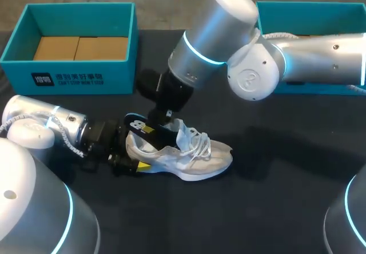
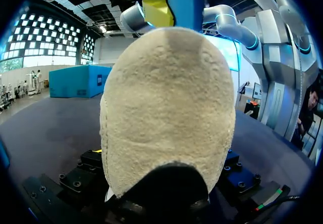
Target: Take the shoe out of the shoebox, open the shoe tongue, remove and reinsert the insole, then place the shoe into the shoebox
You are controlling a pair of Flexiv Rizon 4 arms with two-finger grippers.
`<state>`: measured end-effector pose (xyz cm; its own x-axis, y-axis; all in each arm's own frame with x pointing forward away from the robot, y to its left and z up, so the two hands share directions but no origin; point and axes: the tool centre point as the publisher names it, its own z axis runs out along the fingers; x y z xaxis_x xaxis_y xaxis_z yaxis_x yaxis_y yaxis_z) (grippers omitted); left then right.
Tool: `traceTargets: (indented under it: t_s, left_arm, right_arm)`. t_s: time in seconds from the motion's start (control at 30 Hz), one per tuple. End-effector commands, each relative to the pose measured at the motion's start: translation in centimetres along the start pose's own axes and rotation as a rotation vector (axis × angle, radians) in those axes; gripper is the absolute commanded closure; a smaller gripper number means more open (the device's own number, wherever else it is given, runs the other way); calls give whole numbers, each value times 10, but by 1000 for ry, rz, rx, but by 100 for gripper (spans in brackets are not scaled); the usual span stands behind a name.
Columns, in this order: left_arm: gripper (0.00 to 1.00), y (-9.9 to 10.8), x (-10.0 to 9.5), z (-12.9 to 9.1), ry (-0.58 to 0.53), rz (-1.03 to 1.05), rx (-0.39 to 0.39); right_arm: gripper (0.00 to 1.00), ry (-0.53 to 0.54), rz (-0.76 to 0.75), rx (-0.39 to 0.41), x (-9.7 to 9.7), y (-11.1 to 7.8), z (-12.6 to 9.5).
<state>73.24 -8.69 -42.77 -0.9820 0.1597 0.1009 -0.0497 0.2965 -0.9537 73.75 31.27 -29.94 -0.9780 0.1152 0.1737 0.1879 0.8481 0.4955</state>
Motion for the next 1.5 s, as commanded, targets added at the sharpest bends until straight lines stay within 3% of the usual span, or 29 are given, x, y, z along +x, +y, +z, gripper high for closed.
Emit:
traceTargets:
  t_s: [0.03, 0.47, 0.77, 1.0, 1.03, 1.27, 1.5]
  left_arm:
    - [100, -1, 1, 1, -2, 0, -3]
    - [100, -1, 1, 1, -2, 0, -3]
    - [100, -1, 1, 1, -2, 0, -3]
    - [100, -1, 1, 1, -2, 0, -3]
    - [100, -1, 1, 1, -2, 0, -3]
    - [100, -1, 1, 1, -2, 0, -3]
    - [100, -1, 1, 1, -2, 0, -3]
  right_arm:
    - [100, -20, -19, -7, 2, 8, -17]
    - [100, -40, -93, -100, -2, 30, -33]
    - [100, -111, -124, -198, -5, 45, -57]
    - [100, -156, -119, -297, -10, 48, -81]
    - [100, -165, -121, -332, -12, 50, -93]
    - [100, -206, -131, -392, -16, 64, -130]
    - [100, -217, -39, -454, -18, 78, -161]
